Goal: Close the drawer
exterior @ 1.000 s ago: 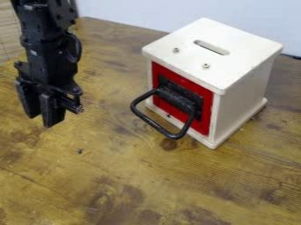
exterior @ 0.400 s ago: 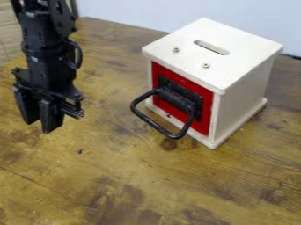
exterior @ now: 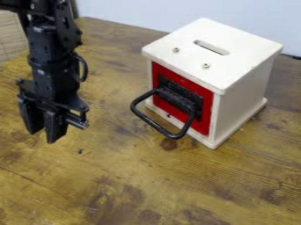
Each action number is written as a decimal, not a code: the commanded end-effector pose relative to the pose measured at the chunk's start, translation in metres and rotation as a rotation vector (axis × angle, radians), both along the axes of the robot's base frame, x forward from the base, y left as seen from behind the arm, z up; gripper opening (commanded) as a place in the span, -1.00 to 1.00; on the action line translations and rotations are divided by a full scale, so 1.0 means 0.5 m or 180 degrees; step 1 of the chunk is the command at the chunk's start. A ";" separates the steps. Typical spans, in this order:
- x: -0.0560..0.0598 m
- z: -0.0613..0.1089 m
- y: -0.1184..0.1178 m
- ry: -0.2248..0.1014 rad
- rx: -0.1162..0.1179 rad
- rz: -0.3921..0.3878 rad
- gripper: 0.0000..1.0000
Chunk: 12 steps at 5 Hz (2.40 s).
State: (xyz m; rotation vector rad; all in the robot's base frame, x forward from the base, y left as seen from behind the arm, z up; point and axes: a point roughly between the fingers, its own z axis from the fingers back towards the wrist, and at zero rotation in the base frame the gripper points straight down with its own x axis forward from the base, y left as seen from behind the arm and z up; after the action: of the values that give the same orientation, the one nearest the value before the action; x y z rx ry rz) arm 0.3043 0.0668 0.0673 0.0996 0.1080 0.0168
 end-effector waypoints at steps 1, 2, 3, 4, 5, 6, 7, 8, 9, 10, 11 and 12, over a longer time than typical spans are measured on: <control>0.009 0.050 -0.006 -0.0285 0.0125 0.0123 1.00; 0.007 0.064 -0.005 -0.0312 0.0114 0.0326 1.00; 0.008 0.076 0.000 -0.0294 0.0102 0.0364 1.00; 0.009 0.090 0.004 -0.0284 0.0087 0.0382 1.00; 0.016 0.099 0.011 -0.0297 0.0074 0.0441 1.00; 0.023 0.112 0.017 -0.0328 0.0065 0.0492 1.00; 0.031 0.130 0.019 -0.0395 0.0052 0.0414 1.00; 0.036 0.148 0.015 -0.0454 0.0057 0.0351 1.00; 0.035 0.130 0.009 -0.0518 0.0061 0.0348 -1.00; 0.034 0.122 -0.010 -0.0503 0.0039 0.0380 1.00; 0.039 0.115 -0.018 -0.0489 0.0031 0.0591 1.00; 0.044 0.107 -0.025 -0.0473 0.0023 0.0802 1.00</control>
State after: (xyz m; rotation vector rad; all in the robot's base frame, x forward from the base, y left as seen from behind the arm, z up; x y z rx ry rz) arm 0.3197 0.0598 0.0992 0.0934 0.0450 0.2707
